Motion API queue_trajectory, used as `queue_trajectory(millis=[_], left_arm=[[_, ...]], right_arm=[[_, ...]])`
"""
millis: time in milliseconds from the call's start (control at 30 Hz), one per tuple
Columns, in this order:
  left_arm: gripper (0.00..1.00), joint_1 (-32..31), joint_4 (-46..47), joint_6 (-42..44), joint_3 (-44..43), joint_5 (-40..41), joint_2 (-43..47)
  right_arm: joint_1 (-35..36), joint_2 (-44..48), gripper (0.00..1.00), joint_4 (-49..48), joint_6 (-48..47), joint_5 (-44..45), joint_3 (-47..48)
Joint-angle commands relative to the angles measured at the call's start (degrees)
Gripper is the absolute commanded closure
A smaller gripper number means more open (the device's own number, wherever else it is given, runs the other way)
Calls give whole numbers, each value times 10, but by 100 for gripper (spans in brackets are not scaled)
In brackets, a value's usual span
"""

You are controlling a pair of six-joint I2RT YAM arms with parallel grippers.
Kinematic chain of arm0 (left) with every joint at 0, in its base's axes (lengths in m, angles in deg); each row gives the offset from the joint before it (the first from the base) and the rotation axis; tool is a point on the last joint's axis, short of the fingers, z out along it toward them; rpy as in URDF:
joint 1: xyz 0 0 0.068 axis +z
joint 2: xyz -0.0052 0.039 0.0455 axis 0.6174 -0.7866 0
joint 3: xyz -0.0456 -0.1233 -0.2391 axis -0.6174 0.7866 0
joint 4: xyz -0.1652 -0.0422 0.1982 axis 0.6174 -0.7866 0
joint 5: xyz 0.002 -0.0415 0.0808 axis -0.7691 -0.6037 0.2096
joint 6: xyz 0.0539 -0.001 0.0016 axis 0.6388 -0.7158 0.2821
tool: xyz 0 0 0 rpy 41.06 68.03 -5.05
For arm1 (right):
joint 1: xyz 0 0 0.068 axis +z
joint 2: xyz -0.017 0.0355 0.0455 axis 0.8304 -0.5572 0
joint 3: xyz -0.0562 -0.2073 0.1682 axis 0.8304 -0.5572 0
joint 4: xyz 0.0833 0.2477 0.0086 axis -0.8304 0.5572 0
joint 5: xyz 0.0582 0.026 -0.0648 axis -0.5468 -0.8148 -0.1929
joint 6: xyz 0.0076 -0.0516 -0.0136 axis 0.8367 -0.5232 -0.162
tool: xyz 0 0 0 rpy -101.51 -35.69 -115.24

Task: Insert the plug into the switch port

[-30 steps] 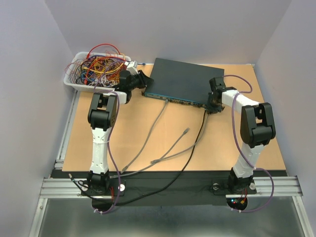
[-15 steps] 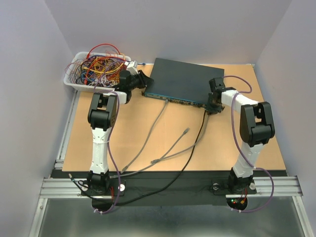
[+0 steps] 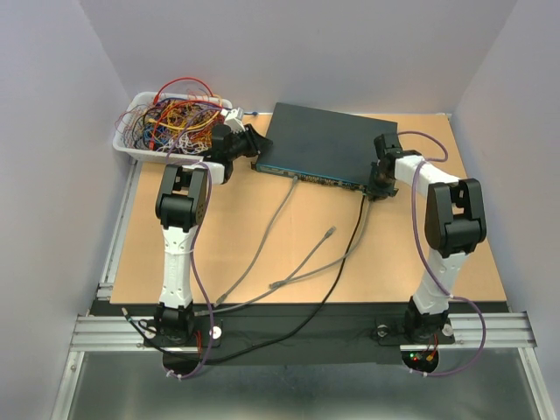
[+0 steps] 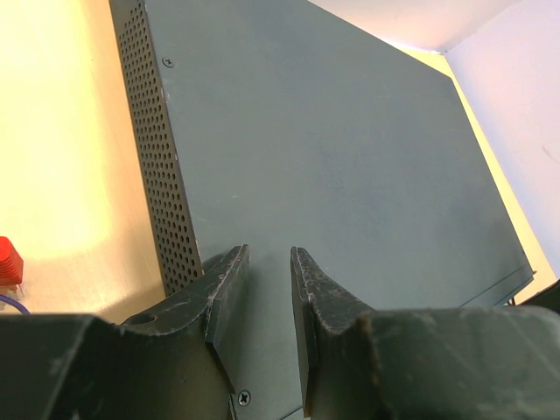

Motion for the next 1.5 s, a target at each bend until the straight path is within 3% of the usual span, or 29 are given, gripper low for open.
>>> queue_trajectory(millis=[0, 1067, 1267, 1333, 1367, 1467], left_arm=[[63, 5, 27, 0, -7, -13, 5], [63, 6, 28, 0, -8, -17, 5], [63, 5, 31, 5, -8, -24, 5], [63, 5, 34, 7, -6, -28, 6], [63, 5, 35, 5, -4, -30, 8], [63, 5, 35, 0, 15, -25, 21]], right_arm=[[-10, -2, 100, -48, -9, 59, 46], [-41, -88, 100, -52, -3, 81, 168], [-45, -71, 99, -61, -2, 32, 163], [-44, -61, 91, -62, -1, 22, 148], [-44, -55, 79, -67, -2, 18, 140], [-44, -24, 57, -78, -3, 10, 92]])
